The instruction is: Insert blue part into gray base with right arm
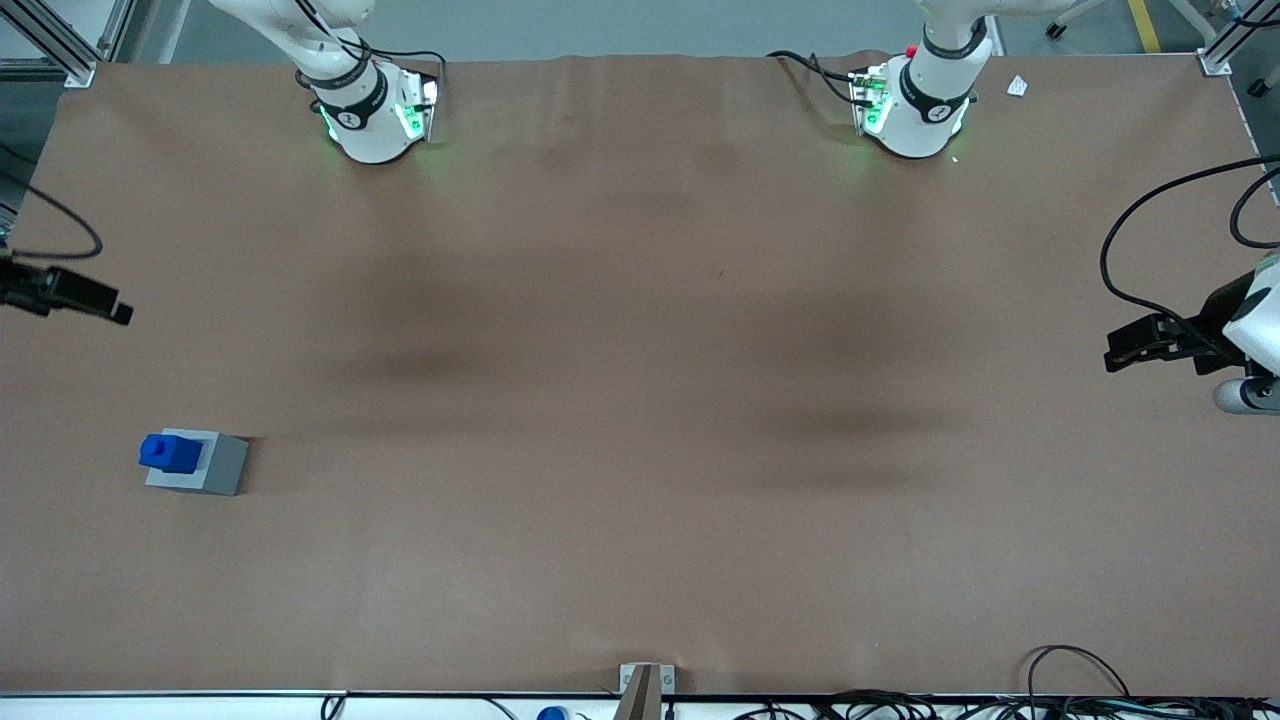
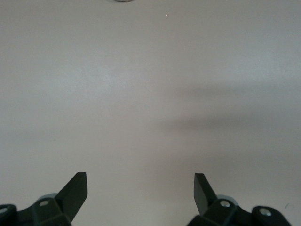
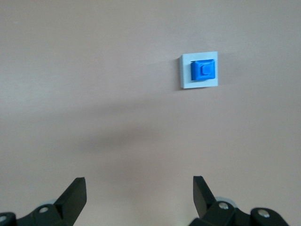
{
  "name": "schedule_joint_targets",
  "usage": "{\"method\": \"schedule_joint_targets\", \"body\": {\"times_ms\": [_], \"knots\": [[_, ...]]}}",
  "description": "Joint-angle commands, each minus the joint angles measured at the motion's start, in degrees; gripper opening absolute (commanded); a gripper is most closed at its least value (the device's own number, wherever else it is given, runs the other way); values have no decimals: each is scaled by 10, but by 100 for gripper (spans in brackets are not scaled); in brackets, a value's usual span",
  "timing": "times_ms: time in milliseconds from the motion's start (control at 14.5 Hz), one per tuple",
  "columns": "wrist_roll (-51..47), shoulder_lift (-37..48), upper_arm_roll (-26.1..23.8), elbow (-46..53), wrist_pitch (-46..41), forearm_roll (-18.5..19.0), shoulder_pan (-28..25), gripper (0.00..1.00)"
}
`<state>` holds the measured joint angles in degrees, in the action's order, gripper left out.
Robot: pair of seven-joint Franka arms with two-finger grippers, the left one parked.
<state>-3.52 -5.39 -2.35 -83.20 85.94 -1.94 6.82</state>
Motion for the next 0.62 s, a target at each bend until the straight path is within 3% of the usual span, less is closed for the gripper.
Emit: {"method": "schedule_joint_targets", "body": {"times_ms": [0, 552], "knots": [[-34, 46, 4, -31, -9, -4, -33, 100], [-47, 43, 6, -5, -9, 7, -55, 100]]}}
